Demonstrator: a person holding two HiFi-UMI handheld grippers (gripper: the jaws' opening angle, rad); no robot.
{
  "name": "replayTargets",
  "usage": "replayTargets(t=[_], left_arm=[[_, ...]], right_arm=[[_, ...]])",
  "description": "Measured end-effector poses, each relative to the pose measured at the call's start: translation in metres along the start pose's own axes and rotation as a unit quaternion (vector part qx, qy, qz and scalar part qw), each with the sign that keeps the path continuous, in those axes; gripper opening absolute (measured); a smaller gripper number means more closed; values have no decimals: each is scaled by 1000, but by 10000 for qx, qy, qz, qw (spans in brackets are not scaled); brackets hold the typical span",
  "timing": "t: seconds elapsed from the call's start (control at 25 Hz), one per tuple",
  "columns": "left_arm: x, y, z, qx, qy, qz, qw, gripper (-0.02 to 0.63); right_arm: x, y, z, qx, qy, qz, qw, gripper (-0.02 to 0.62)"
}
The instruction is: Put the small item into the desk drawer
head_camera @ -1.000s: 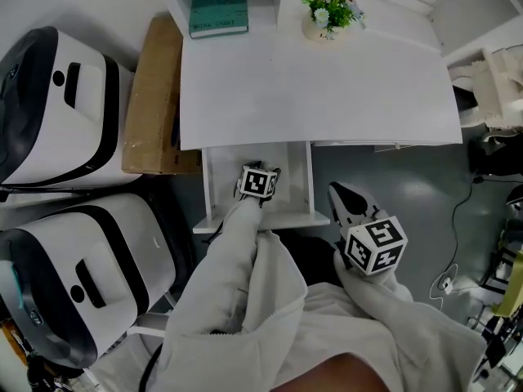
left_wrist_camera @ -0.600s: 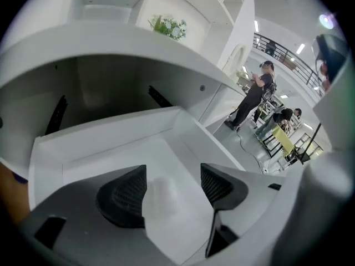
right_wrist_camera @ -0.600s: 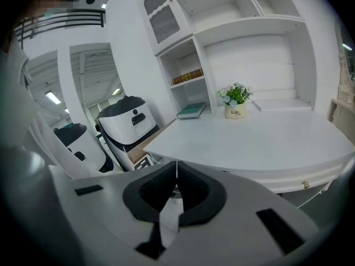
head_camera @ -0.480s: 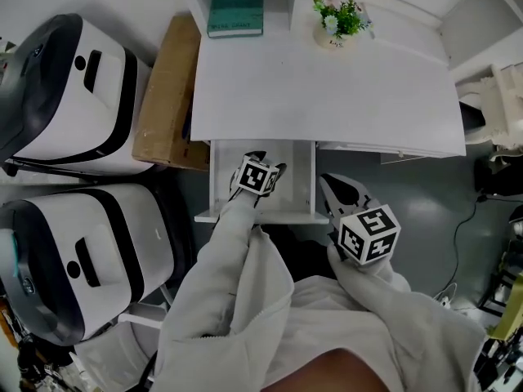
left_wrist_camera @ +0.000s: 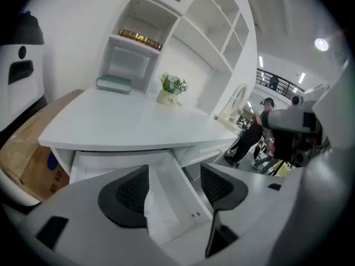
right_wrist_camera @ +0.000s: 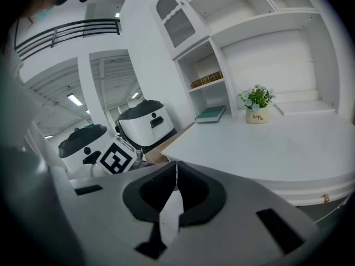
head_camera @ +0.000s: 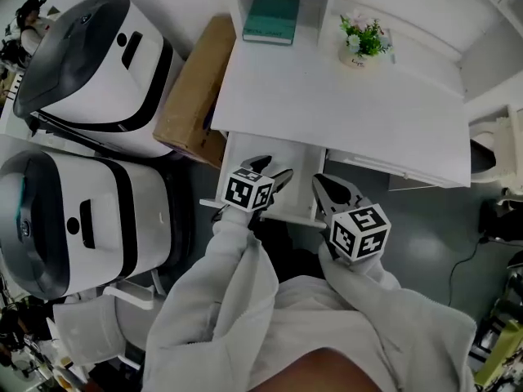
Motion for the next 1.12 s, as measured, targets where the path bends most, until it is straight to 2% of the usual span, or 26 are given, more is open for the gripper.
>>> replayTargets(t=[0.24,0.4,0.56,0.76,0.96,1.12], left_arm=[[1,-55,20,-223,-195,634,9975,302],[1,-91,30,-568,-482,1253,9893,301],[0,-127,35,-1199,-708,1958,9707,238],[11,-160,50,-1821,-657,2441,9502,129],[25,-177,73,-2092,-511,2679,9391,43],[33,-187,89,-2148,-273,2760,9365,15]], right_arm=[[3,-11,1,-76,-29,108,9999,34],[7,-20,0,-149,-97,142,9997,34],[9,-30,0,-218,-265,187,9992,34],[10,-43,-2,-222,-538,272,9979,34],[10,-58,-2,-164,-635,490,9966,34],[11,-69,-6,-171,-712,662,9951,34]])
Point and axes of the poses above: the fingertips, and each gripper's own axes: y forward along the fingers, z to its right, x out of its underside, the point moved 3 cm from there along -y, backward along the fingers, and after that the axes turned 8 degrees about -z, right-handed, at the moved point
